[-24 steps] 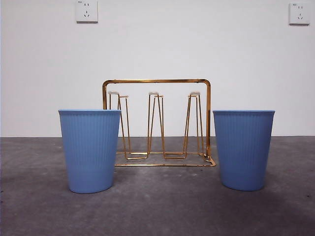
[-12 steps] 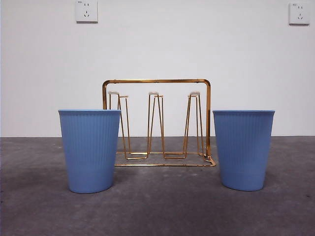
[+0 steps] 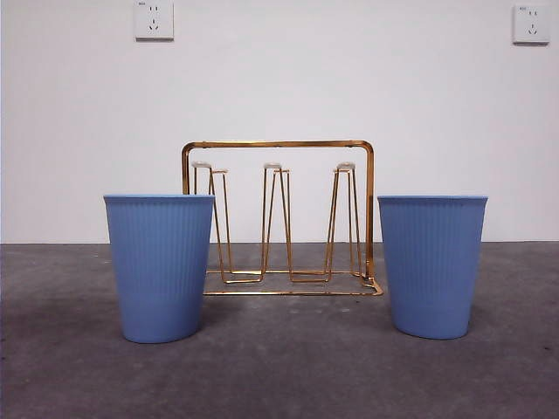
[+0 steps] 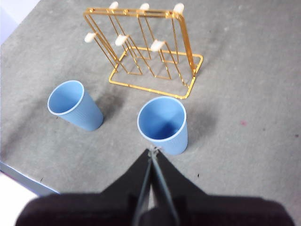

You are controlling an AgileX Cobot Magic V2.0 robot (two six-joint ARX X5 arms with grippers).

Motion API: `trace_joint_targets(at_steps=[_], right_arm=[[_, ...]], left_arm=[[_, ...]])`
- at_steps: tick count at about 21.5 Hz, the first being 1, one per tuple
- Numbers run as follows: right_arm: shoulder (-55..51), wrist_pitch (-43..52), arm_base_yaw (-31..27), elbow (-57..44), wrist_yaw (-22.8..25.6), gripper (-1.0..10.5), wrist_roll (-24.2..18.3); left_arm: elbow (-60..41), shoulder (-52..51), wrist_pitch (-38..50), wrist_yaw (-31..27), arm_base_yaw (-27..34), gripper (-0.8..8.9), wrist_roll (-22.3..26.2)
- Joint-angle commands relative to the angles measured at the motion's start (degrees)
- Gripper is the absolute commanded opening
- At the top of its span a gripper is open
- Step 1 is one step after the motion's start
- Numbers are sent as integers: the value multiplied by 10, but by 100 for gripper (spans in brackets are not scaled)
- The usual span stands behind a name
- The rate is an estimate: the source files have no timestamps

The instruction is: Pick up cup 1,put cup 1 in the cup rack,pick up cup 2,put cup 2 in the cup rack

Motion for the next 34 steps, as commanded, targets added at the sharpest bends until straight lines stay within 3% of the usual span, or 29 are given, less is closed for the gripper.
trace_joint_targets(at_steps=[1,2,3,4,5,6,7,12,16,21,28,34], right_arm=[[5,-6,0,5,-2,6,-8],[7,-9,0,6,-2,20,-8],[9,-10,0,6,-1,111,-6],[9,-10,0,6,0,250,-5],[14,-9,0,7,0,404,-3],[17,-10,0,8,0,535,-2],[23,-8,0,8,0,567,7],[79,-7,3,10,-2,566,19],[171,11,52,13,5,563,32],[301,74,136,14,99,562,72],[446,145,207,14,217,523,87],[500,181,214,14,234,221,101]], left_arm=[[0,4,1,3,-9,12,8],[0,6,2,3,-12,100,4],[0,9,5,3,-14,274,-6],[0,12,8,7,-15,501,-16],[2,15,10,19,-15,653,-22],[6,20,10,35,-15,664,-22],[10,25,12,52,-15,664,-22],[44,59,32,119,-27,664,-34],[56,87,58,155,-49,664,-49],[56,113,63,168,-66,664,-49],[56,131,88,169,-89,664,-62],[56,140,91,169,-90,664,-64]])
